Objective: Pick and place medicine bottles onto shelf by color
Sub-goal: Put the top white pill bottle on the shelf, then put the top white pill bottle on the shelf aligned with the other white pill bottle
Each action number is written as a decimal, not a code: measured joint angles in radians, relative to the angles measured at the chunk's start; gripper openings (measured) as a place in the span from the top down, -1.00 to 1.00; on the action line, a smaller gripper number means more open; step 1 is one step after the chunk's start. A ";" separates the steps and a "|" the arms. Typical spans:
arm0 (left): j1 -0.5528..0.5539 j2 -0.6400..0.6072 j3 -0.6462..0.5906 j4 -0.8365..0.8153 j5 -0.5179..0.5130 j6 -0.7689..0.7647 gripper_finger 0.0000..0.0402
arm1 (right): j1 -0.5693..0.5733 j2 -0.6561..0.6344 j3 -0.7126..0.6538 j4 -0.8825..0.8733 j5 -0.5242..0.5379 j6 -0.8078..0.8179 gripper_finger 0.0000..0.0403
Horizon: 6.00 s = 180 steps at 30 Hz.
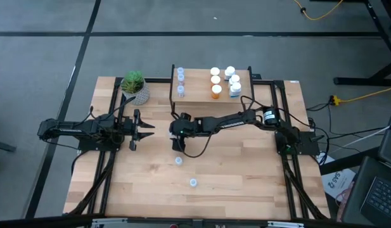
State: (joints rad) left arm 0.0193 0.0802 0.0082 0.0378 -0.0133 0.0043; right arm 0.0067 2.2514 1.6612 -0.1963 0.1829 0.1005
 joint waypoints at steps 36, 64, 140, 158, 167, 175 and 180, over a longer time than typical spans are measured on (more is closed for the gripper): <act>0.000 0.000 0.000 0.000 0.000 0.000 0.40 | 0.091 0.004 0.665 -0.802 -0.031 0.099 0.34; 0.000 0.000 0.000 0.000 0.000 0.000 0.40 | -0.395 -0.281 0.463 -0.791 0.149 -0.011 0.33; 0.000 0.000 0.000 0.000 0.000 0.000 0.40 | 0.137 -0.285 0.293 -0.575 -0.270 0.044 0.05; 0.000 0.000 0.000 0.000 0.000 0.000 0.40 | 0.255 -0.134 0.194 -0.153 -0.168 0.125 0.05; 0.000 0.000 0.000 0.000 0.000 0.000 0.40 | 0.256 -0.093 0.206 -0.214 -0.230 0.109 -0.22; 0.000 0.000 0.000 0.000 0.000 0.000 0.40 | 0.255 -0.088 0.200 -0.279 -0.159 0.100 -0.51; 0.000 0.000 0.000 0.000 0.000 0.000 0.40 | 0.255 -0.084 0.147 -0.314 -0.045 0.103 -0.52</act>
State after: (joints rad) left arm 0.0189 0.0803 0.0082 0.0380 -0.0135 0.0043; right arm 0.2619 2.1676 1.8083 -0.5098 0.1377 0.2040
